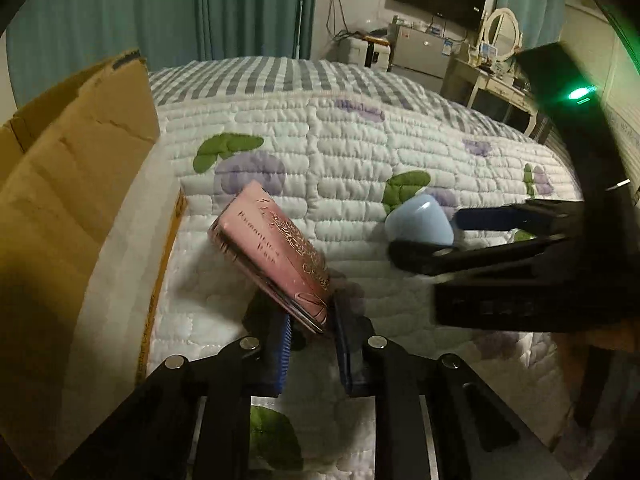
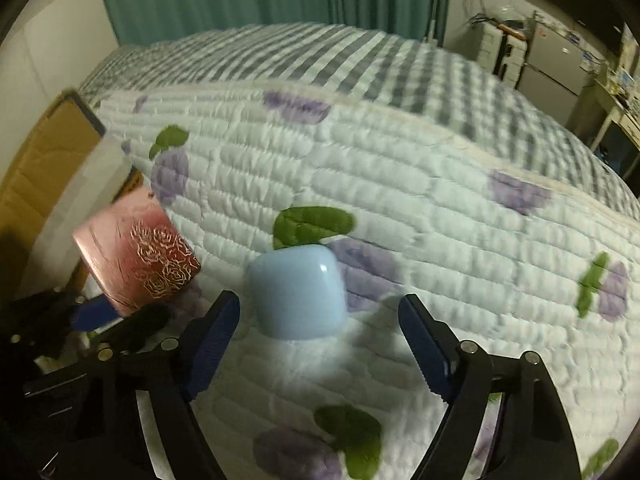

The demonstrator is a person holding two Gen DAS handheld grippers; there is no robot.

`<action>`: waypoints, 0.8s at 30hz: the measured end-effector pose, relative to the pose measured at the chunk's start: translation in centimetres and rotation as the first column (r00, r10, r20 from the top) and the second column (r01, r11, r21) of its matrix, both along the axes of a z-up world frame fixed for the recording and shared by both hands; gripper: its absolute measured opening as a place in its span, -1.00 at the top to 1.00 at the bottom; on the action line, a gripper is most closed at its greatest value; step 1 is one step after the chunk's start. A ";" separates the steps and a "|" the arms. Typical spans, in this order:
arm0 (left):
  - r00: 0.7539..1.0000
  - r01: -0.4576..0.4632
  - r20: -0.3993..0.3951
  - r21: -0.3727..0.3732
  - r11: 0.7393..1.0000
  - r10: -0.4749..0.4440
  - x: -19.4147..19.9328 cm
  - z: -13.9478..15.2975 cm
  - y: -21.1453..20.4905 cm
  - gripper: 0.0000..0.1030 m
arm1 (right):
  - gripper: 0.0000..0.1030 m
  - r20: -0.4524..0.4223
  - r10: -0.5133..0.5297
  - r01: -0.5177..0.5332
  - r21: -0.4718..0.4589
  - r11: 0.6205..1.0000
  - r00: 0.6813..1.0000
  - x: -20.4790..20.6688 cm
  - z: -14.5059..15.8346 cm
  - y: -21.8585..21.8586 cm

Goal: Organize rigid objects
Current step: 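Lift the pink card case with the left tool while the right tool grasps the earbud case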

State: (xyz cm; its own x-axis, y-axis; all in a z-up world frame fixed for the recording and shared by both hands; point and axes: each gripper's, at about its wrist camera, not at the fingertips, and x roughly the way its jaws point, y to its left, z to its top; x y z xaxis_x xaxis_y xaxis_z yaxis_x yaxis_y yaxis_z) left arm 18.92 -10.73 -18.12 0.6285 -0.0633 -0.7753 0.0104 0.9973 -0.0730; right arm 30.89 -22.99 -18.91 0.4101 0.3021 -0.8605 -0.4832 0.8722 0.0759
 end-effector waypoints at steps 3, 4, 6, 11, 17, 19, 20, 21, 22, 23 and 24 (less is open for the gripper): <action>1.000 0.003 0.011 0.001 1.000 -0.003 -0.2 0.3 0.0 0.65 | -0.58 0.015 0.002 -0.001 -0.051 0.999 1.000 0.6 -0.8 1.0; 1.000 0.004 0.010 -0.001 1.000 -0.004 -0.2 0.4 0.0 0.65 | -0.48 0.020 0.001 0.000 -0.065 0.998 1.000 0.6 -0.9 1.2; 1.000 -0.001 0.012 -0.011 1.000 0.001 -0.4 0.5 0.2 0.65 | -0.09 0.042 -0.004 0.008 -0.096 0.995 0.999 0.5 -1.0 1.5; 1.000 -0.002 0.002 -0.008 1.000 0.002 -0.6 0.8 0.3 0.59 | 0.02 0.053 -0.039 0.042 -0.073 0.996 0.998 -0.1 -0.3 0.4; 0.999 -0.039 0.001 -0.011 0.999 0.039 0.6 1.0 0.8 0.41 | 0.02 0.060 -0.045 0.050 -0.086 0.995 0.997 -0.9 0.0 -0.4; 0.999 -0.040 0.000 -0.007 0.999 0.040 1.1 0.8 0.5 0.41 | 0.02 0.061 -0.036 0.042 -0.087 0.995 0.997 -0.8 0.1 -0.4; 0.999 -0.035 -0.009 -0.004 0.999 0.034 1.2 0.6 0.3 0.41 | 0.03 0.061 -0.032 0.038 -0.089 0.995 0.998 -1.0 0.0 -0.3; 0.999 -0.035 -0.026 -0.005 0.999 0.035 1.5 0.3 0.2 0.41 | 0.03 0.057 -0.027 0.032 -0.089 0.996 0.998 -1.1 0.0 -0.3; 0.998 -0.047 -0.043 -0.010 0.999 0.046 1.6 0.0 0.3 0.36 | 0.03 0.058 -0.025 0.031 -0.090 0.995 0.998 -1.2 0.0 -0.3; 0.995 -0.074 -0.071 -0.022 0.997 0.072 1.8 -0.3 0.6 0.34 | 0.03 0.058 -0.023 0.029 -0.090 0.996 0.998 -1.3 0.0 -0.3; 0.993 -0.091 -0.085 -0.049 0.995 0.086 1.8 -0.4 1.0 0.33 | 0.03 0.057 -0.023 0.028 -0.088 0.996 0.998 -1.3 0.0 -0.4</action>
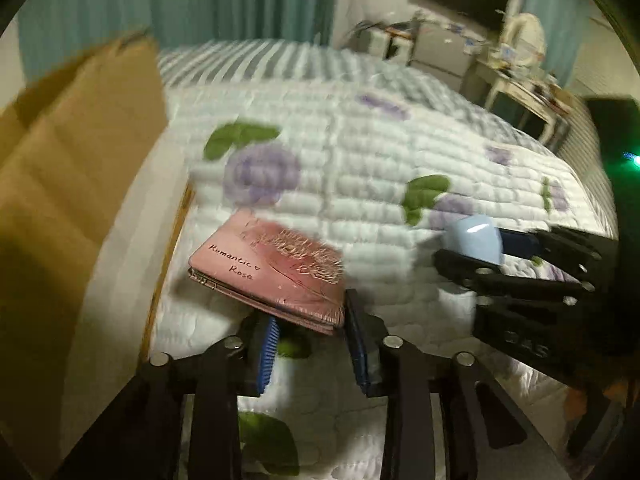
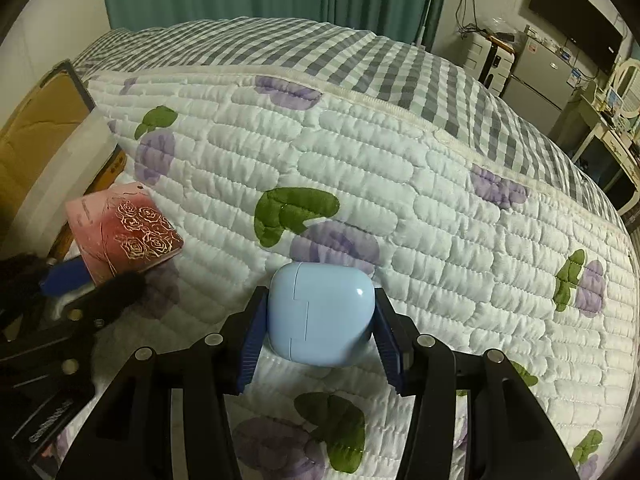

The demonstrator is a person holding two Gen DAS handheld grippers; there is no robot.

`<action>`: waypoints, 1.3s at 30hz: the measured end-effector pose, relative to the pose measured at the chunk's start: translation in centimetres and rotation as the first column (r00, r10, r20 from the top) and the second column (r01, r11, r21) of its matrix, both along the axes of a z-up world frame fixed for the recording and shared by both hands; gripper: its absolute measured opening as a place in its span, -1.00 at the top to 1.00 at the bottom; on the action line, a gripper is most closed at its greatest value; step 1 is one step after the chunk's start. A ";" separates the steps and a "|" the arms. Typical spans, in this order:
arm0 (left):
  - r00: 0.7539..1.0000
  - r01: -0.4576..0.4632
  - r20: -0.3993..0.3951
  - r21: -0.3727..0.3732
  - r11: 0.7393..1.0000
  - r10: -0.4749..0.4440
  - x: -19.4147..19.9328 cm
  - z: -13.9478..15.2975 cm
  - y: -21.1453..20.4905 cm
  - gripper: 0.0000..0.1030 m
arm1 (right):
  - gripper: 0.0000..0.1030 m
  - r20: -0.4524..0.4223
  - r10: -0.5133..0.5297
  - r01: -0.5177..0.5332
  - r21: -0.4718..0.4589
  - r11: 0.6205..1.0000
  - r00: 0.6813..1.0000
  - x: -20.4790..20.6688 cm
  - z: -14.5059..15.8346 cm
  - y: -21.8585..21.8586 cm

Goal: Organize rigid objects
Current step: 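Lift the pink card case with the left tool while the right tool grasps the earbud case, then carry the card case into the box and open the left tool while the right tool carries the earbud case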

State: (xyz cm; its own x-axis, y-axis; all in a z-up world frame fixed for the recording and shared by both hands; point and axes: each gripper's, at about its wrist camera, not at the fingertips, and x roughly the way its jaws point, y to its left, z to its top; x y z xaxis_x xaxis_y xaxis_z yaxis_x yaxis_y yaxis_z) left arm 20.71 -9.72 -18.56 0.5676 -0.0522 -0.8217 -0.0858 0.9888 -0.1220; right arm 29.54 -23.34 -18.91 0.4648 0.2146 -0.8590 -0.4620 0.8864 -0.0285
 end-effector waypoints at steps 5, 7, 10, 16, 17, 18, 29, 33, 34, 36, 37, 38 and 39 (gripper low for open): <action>0.999 -0.035 0.010 -0.101 0.994 0.037 -0.5 0.3 1.3 0.09 | 0.02 -0.010 -0.008 0.008 -0.002 1.000 1.000 -0.2 -0.1 -0.5; 0.998 -0.052 0.012 -0.128 0.990 0.054 -0.7 0.4 1.6 0.07 | 0.02 -0.009 -0.004 0.004 -0.008 1.000 1.000 -0.4 -0.1 -0.5; 0.996 -0.083 0.011 -0.142 0.986 0.085 -0.2 0.2 2.0 0.07 | 0.02 -0.008 0.001 -0.001 -0.010 1.000 1.000 -0.4 -0.1 -0.3; 0.994 -0.089 0.048 -0.121 0.989 0.096 0.5 0.1 2.0 0.33 | 0.02 -0.010 -0.002 0.002 -0.012 1.000 1.000 -0.3 -0.2 -0.1; 0.995 -0.077 0.052 -0.121 0.990 0.084 0.5 0.2 1.7 0.41 | 0.03 -0.009 -0.001 0.001 -0.012 1.000 1.000 -0.3 -0.2 -0.2; 0.996 -0.062 0.057 -0.118 0.991 0.069 0.5 0.2 1.4 0.57 | 0.03 -0.008 -0.002 0.002 -0.011 1.000 1.000 -0.3 -0.1 -0.1; 0.991 0.037 0.134 -0.051 0.998 -0.029 -2.3 3.9 -0.9 0.81 | 0.03 0.129 -0.032 0.034 -0.010 0.999 0.991 -3.9 3.9 -2.1; 0.978 0.080 0.196 -0.057 0.995 -0.067 -4.1 7.4 -1.0 0.81 | 0.03 0.179 -0.037 0.048 -0.054 0.997 0.983 -6.3 6.2 -2.0; 0.975 0.090 0.210 -0.057 0.994 -0.076 -4.4 8.2 -0.9 0.82 | 0.03 0.198 -0.045 0.058 -0.061 0.996 0.979 -6.9 7.0 -1.7; 0.964 0.112 0.247 -0.047 0.993 -0.097 -5.4 10.3 -0.5 0.81 | 0.03 0.231 -0.075 0.087 -0.044 0.995 0.970 -8.3 9.0 -1.9; 0.958 0.121 0.268 -0.043 0.992 -0.105 -5.9 11.4 -0.2 0.81 | 0.03 0.243 -0.086 0.097 -0.032 0.995 0.966 -8.7 9.7 -1.9; 0.952 0.125 0.287 -0.044 0.991 -0.107 -6.4 12.7 0.3 0.81 | 0.03 0.260 -0.108 0.115 -0.012 0.993 0.960 -9.6 10.9 -2.0; 0.947 0.131 0.302 -0.045 0.990 -0.112 -6.8 13.8 0.9 0.81 | 0.03 0.272 -0.125 0.128 0.004 0.992 0.954 -10.2 11.9 -1.9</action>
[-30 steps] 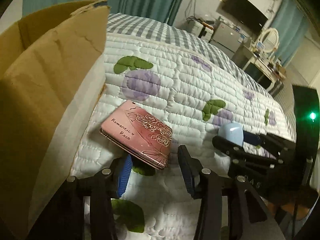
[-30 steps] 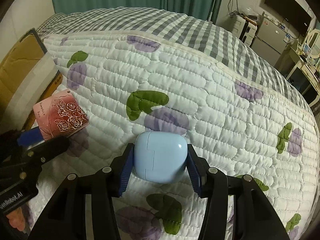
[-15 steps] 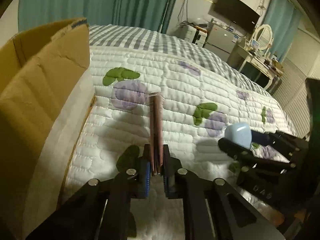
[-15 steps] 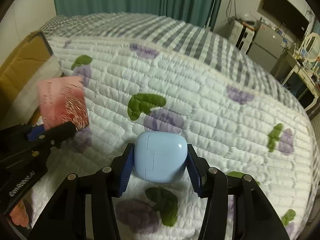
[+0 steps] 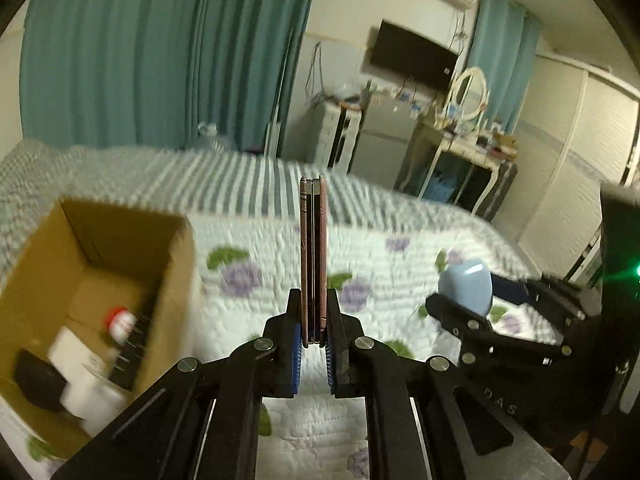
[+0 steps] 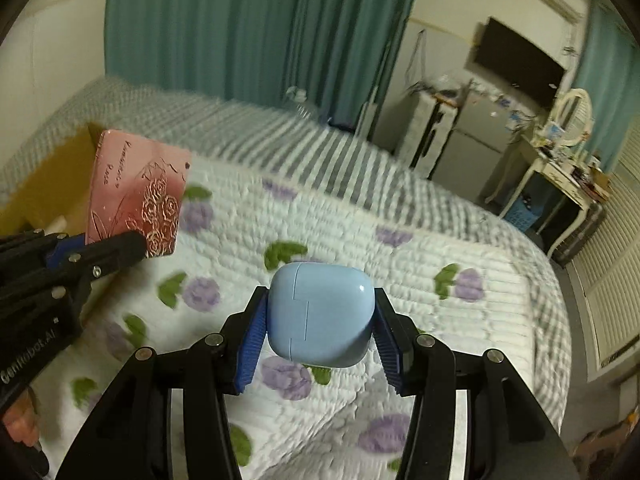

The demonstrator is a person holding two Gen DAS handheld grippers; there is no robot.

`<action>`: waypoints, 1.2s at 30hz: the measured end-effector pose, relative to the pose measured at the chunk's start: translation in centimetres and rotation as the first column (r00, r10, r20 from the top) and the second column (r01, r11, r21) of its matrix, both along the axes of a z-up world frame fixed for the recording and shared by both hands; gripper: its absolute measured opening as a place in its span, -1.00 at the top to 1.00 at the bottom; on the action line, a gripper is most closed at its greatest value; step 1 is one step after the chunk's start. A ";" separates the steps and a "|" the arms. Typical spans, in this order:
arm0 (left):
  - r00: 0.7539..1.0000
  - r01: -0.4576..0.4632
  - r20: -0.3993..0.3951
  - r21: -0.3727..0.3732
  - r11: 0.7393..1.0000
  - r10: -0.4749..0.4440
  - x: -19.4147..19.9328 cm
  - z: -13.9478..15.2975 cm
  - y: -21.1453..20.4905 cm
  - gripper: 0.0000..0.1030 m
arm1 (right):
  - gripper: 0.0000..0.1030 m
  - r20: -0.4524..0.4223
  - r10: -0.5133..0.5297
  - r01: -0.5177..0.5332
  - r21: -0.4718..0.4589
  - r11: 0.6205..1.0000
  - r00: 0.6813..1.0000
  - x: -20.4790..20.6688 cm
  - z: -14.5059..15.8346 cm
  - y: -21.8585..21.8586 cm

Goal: Organize rigid objects
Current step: 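Carry the card case into the box and open the left tool while the right tool carries the earbud case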

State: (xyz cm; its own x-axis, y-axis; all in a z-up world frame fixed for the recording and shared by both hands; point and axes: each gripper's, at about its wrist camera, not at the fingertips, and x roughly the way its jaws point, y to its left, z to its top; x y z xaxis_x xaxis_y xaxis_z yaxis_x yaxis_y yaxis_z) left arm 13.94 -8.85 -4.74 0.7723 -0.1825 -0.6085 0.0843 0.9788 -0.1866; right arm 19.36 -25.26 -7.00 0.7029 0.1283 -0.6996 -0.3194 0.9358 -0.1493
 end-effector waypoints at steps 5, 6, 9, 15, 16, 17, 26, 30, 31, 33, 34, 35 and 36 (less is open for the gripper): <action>0.998 0.015 0.063 0.059 0.998 -0.018 -1.4 4.7 3.3 0.81 | 0.03 0.044 -0.034 0.031 0.067 0.997 0.998 -2.1 4.3 1.4; 0.997 0.014 0.070 0.072 0.997 -0.019 -1.6 5.2 4.0 0.81 | 0.03 0.054 -0.033 0.029 0.069 0.997 0.998 -2.6 5.2 1.9; 0.997 0.002 0.078 0.115 0.993 -0.011 -2.1 6.3 6.8 0.81 | 0.03 0.079 -0.024 0.018 0.072 0.997 0.997 -3.5 7.3 3.9; 0.998 -0.012 0.057 0.234 0.972 -0.001 -2.2 4.9 11.6 0.81 | 0.03 0.119 0.022 -0.032 0.079 0.996 0.993 -5.0 10.1 8.9; 0.999 -0.017 0.054 0.246 0.969 0.004 -2.0 4.6 12.3 0.81 | 0.03 0.123 0.031 -0.041 0.080 0.996 0.992 -5.2 10.4 9.7; 0.999 -0.021 0.050 0.253 0.967 0.009 -1.9 4.1 13.1 0.81 | 0.03 0.126 0.040 -0.050 0.080 0.996 0.991 -5.2 10.4 10.6; 0.998 0.019 -0.055 0.290 0.957 -0.003 0.8 -1.8 17.3 0.81 | 0.03 0.085 0.120 -0.126 0.061 0.990 0.989 -3.2 7.9 18.0; 0.996 0.032 -0.087 0.284 0.958 -0.008 1.7 -3.6 18.2 0.81 | 0.03 0.049 0.131 -0.133 0.050 0.990 0.990 -1.9 5.9 19.6; 0.996 0.034 -0.092 0.283 0.959 -0.008 1.9 -3.8 18.4 0.80 | 0.03 0.040 0.132 -0.134 0.046 0.990 0.990 -1.6 5.4 19.8; 0.995 0.041 -0.102 0.266 0.963 -0.014 2.3 -4.0 18.7 0.80 | 0.03 0.022 0.134 -0.135 0.036 0.990 0.991 -0.9 4.3 20.5; 0.995 0.040 -0.099 0.256 0.966 -0.015 2.4 -4.0 18.8 0.80 | 0.03 0.018 0.134 -0.135 0.034 0.990 0.991 -0.8 4.0 20.6; 0.996 0.040 -0.090 0.252 0.967 -0.018 2.4 -3.8 18.9 0.76 | 0.03 0.010 0.134 -0.135 0.031 0.990 0.991 -0.4 3.6 20.9; 0.997 0.040 -0.079 0.253 0.967 -0.021 2.4 -3.7 18.9 0.75 | 0.03 0.005 0.135 -0.136 0.028 0.990 0.991 -0.4 3.3 21.4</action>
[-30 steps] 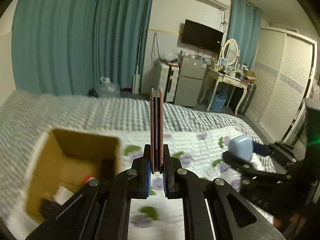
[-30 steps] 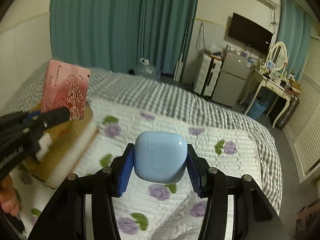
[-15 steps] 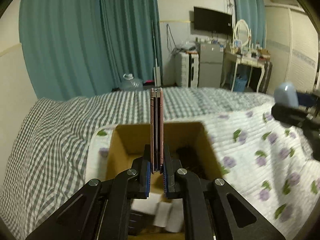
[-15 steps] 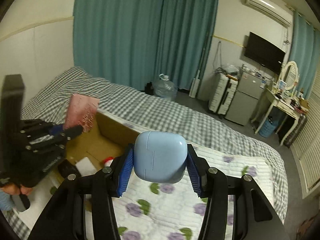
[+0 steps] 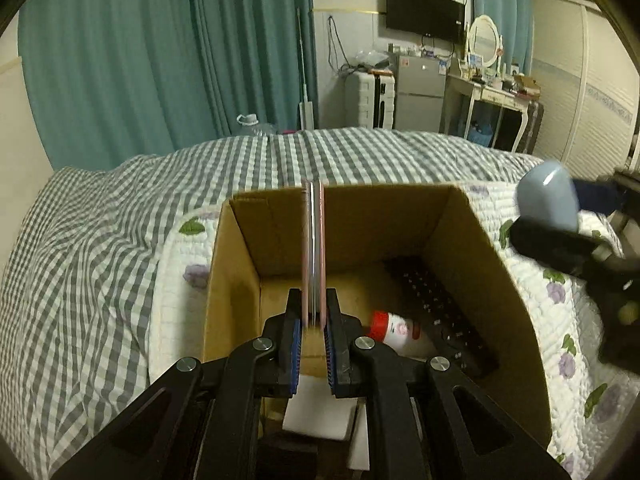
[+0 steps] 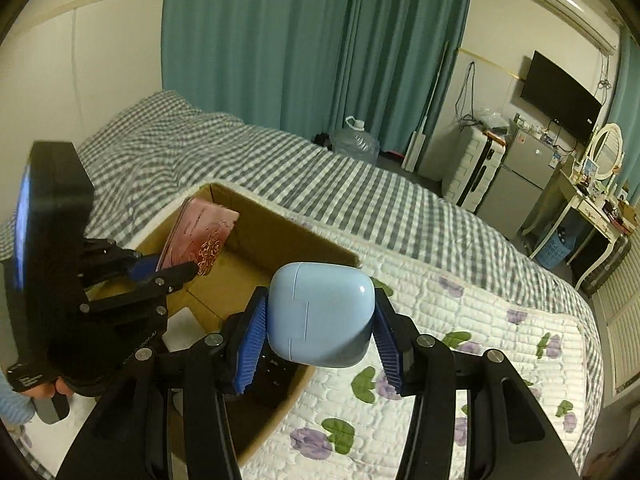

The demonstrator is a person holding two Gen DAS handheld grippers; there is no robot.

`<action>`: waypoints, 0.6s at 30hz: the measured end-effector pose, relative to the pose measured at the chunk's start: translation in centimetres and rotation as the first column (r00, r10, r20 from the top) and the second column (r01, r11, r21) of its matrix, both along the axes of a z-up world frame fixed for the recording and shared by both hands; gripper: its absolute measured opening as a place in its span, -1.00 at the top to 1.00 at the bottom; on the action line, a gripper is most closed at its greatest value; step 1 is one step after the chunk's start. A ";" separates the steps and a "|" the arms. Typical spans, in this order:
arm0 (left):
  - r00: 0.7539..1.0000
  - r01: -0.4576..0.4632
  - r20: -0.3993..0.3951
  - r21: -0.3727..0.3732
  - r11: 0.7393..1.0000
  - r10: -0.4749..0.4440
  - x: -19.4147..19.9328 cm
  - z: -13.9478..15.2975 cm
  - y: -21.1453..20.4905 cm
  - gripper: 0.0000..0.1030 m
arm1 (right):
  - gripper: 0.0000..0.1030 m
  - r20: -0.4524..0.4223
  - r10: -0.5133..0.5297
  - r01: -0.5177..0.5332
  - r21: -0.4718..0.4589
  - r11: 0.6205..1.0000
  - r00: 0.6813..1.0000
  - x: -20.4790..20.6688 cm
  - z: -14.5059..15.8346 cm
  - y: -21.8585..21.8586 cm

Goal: Organize rigid objects
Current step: 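Carry the card case into the box and open the left tool while the right tool carries the earbud case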

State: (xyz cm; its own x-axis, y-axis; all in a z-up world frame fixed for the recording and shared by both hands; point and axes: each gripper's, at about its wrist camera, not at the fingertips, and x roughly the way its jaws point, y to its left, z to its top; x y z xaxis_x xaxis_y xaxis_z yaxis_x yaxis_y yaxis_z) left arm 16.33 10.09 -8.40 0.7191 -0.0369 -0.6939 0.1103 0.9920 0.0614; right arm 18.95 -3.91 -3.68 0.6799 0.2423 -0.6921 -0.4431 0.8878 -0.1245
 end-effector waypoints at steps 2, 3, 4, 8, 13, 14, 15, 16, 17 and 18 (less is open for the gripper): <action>1.000 0.001 0.016 0.003 1.000 -0.001 -0.1 0.5 0.0 0.75 | 0.03 -0.004 0.000 0.000 -0.002 1.000 1.000 0.2 -0.4 0.5; 1.000 0.001 0.028 0.002 1.000 -0.001 -0.2 0.8 0.1 0.73 | 0.03 -0.006 0.000 0.000 -0.003 1.000 1.000 0.3 -0.5 0.8; 0.999 0.004 0.036 -0.003 1.000 -0.004 -0.3 1.1 0.1 0.64 | 0.03 -0.006 0.000 0.000 -0.001 1.000 1.000 0.4 -0.5 0.8; 0.996 -0.006 0.093 -0.026 1.000 0.008 -1.1 2.7 0.7 0.10 | 0.03 0.002 -0.002 0.002 -0.003 1.000 1.000 0.4 -0.1 1.3; 0.987 -0.024 0.157 -0.043 0.999 0.031 -2.5 4.5 1.9 -0.01 | 0.03 0.022 -0.007 0.007 -0.016 1.000 1.000 -0.3 1.1 1.3; 0.984 -0.030 0.172 -0.050 0.998 0.038 -2.9 4.9 2.3 -0.06 | 0.03 0.027 -0.010 0.011 -0.020 1.000 1.000 -0.5 1.3 1.3; 0.981 -0.034 0.189 -0.060 0.998 0.045 -3.4 5.2 2.6 -0.14 | 0.03 0.030 -0.012 0.013 -0.023 1.000 0.999 -0.6 1.5 1.3; 0.978 -0.036 0.201 -0.069 0.997 0.049 -3.7 5.4 3.0 -0.17 | 0.03 0.031 -0.014 0.015 -0.027 1.000 0.999 -0.7 1.7 1.4; 0.976 -0.035 0.212 -0.077 0.996 0.050 -4.0 5.6 3.2 -0.18 | 0.03 0.032 -0.015 0.016 -0.029 0.999 0.999 -0.7 1.9 1.5; 0.975 -0.031 0.218 -0.081 0.996 0.048 -4.3 5.8 3.4 -0.20 | 0.03 0.032 -0.017 0.018 -0.030 0.999 0.999 -0.7 2.0 1.7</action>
